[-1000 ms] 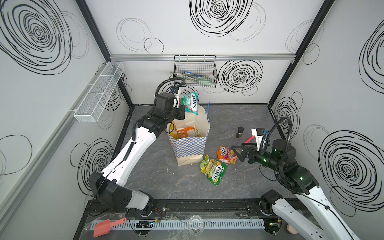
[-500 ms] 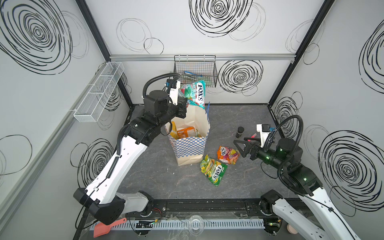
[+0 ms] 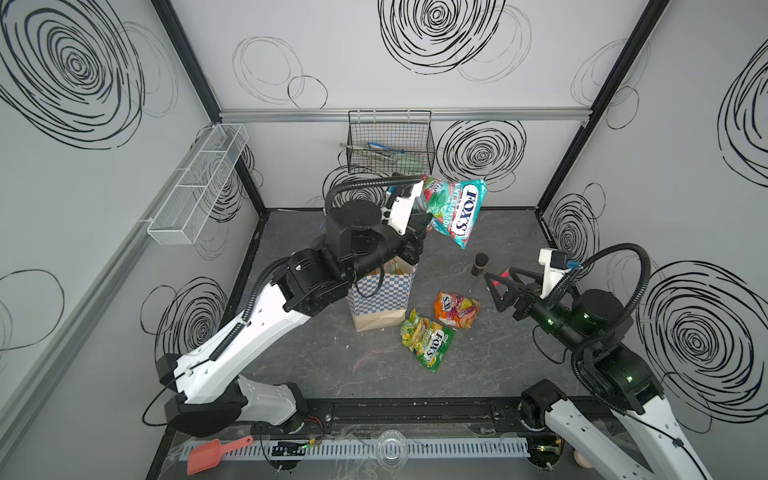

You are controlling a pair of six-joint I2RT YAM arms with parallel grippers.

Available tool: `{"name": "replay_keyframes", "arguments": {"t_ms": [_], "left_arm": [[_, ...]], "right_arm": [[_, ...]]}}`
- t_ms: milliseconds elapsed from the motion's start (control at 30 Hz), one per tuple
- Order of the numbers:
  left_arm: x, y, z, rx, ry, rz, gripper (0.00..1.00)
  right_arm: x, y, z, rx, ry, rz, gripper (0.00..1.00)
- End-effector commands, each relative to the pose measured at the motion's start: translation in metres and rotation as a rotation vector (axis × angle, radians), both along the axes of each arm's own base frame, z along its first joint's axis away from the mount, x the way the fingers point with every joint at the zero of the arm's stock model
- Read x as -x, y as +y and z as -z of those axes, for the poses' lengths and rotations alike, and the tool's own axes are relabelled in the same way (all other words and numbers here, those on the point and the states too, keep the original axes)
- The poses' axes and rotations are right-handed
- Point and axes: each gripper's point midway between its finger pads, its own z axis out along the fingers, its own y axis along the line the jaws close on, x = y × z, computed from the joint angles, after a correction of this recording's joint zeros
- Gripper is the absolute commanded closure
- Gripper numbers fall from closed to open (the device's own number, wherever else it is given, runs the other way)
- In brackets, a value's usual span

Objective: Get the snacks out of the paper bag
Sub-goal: 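Carry the teal packet past the bag and lower it onto the table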

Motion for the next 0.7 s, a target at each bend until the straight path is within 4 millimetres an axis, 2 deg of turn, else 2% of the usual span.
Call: {"name": "replay_keyframes", "arguments": {"t_ms": [0,167,367,567,667], "left_arm": [[-0.009,-0.016,-0.019,0.003,-0.093,-0.071,1.0],[-0.021,-0.055,0.007,-0.103,-0.079,-0.121,1.0],[-0.056,-0.083,0.052,-0.236,-0.056,-0.24,1.0],[-0.08,-0.098,0.117,-0.414,-0.01,-0.283,1.0],[-0.09,-0.1,0.163,-0.495,0.041,-0.275,1.0]], "right_arm": [[-0.002,-0.018,0.014,0.017,0.012,0.1,0.03],[0.008,-0.036,0.033,0.016,0.04,0.165,0.03],[0.021,-0.066,0.044,0.006,0.038,0.284,0.03],[0.032,-0.084,0.037,-0.012,-0.002,0.351,0.03],[0.033,-0.089,0.035,-0.02,-0.018,0.373,0.03]]}}
